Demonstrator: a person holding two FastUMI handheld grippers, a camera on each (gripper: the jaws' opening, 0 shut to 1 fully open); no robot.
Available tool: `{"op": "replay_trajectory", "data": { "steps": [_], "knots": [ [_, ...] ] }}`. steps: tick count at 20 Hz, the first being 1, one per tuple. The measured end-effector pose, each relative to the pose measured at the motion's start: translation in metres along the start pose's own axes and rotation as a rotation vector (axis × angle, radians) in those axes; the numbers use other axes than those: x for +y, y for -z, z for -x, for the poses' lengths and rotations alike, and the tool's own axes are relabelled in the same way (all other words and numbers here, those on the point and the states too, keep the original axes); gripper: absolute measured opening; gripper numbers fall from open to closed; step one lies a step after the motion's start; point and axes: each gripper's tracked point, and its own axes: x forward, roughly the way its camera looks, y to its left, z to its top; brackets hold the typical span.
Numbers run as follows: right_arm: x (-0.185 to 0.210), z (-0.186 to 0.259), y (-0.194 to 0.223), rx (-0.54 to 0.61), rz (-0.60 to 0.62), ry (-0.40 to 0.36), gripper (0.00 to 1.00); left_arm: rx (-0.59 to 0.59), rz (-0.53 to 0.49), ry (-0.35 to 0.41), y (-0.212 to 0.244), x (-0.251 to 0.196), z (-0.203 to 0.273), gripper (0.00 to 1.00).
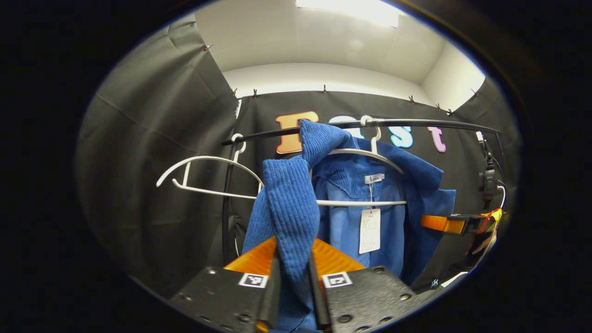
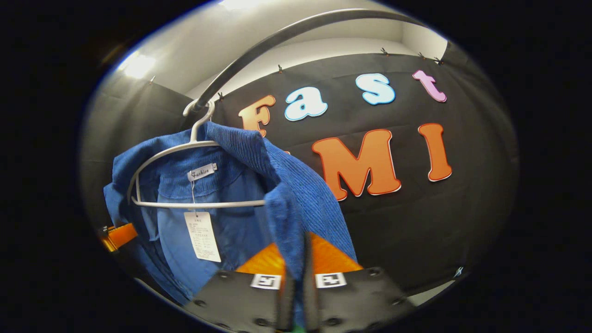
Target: Grasp the clothes on the hanger with both hands and then place them into the laundry hamper below.
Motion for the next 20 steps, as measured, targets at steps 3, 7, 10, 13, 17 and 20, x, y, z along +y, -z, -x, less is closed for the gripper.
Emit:
{"op": "replay_trajectory", "data": {
  "steps": [3,7,10,13,17,20],
  "knots": [
    [0.004,-0.004,-0.005,0.031,-0.062,-0.074,0.12,0.032,-0.035,0.035,0.0,0.004,0.0,0.03],
    [-0.017,-0.02,-0.014,0.074,-0.138,-0.091,0.12,0.02,-0.013,0.044,-0.014,0.013,0.003,0.02],
    [-0.018,-0.026,-0.026,0.09,-0.199,-0.127,0.12,0.019,-0.04,0.03,-0.024,0.027,0.001,0.02],
    [-0.017,-0.032,-0.032,0.13,-0.307,-0.174,0.12,0.017,-0.025,0.043,-0.035,0.034,0.002,0.02],
    [-0.018,-0.034,-0.039,0.172,-0.45,-0.231,0.12,0.002,-0.038,0.03,-0.053,0.05,0.006,0.0],
    [-0.023,-0.032,-0.052,0.158,-0.517,-0.265,0.12,0.001,-0.064,0.025,-0.059,0.06,0.004,0.02]
  ]
}}
